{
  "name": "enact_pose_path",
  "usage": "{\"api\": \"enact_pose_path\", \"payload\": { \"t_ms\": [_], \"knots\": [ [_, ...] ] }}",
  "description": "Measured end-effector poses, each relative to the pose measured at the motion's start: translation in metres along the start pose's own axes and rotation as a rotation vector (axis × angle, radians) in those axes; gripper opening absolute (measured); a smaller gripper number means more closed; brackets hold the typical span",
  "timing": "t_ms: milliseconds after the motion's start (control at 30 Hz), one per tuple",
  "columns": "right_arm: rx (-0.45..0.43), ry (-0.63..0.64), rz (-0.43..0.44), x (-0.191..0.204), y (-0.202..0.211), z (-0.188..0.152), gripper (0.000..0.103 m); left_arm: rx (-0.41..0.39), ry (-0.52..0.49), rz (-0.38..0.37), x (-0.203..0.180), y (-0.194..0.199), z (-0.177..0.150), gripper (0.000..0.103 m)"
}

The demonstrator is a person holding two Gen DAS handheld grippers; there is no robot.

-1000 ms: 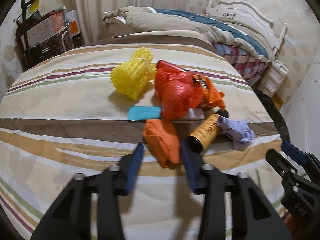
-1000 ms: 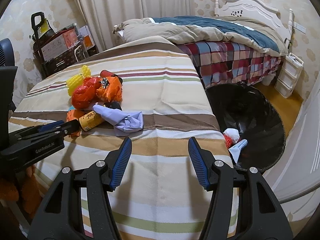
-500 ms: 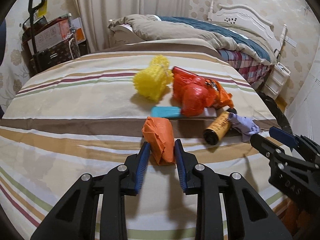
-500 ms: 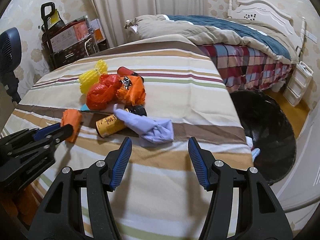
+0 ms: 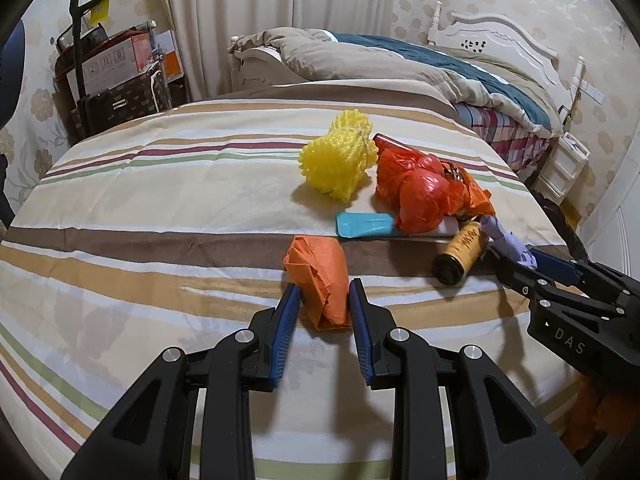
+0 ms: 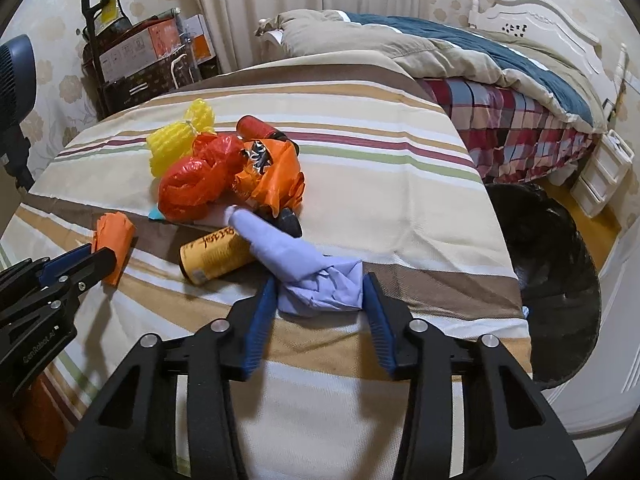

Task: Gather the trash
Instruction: 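Grasp the lavender cloth with the right tool, then carry the orange bag and lavender cloth over the black bin and open both tools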

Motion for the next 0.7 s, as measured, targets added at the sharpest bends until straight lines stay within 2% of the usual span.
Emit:
{"api": "enact_pose_path", "payload": {
  "t_ms": [367,700],
  "knots": [
    [-0.039,-0.008,-0.008,-0.001,0.018,-0.012,0.042,-0.010,-0.007,-0.015,-0.008,0.005,-0.004,0.028],
    [-0.061,-0.044,-0.026,-0.019,0.037,-0.021,0.042,-0.034,-0.022,-0.054,-0.026,0.017,-0.004,0.028]
  ]
}}
Point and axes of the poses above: each gripper's, at about its wrist camera, not at the fingertips, and y roughly against the way its jaws point, x to its left, z to its top, the point moved 5 cm from there along -y, roughly the way its jaws point, and after that the axes turned 2 degrees about -z, right-handed, at the moved point
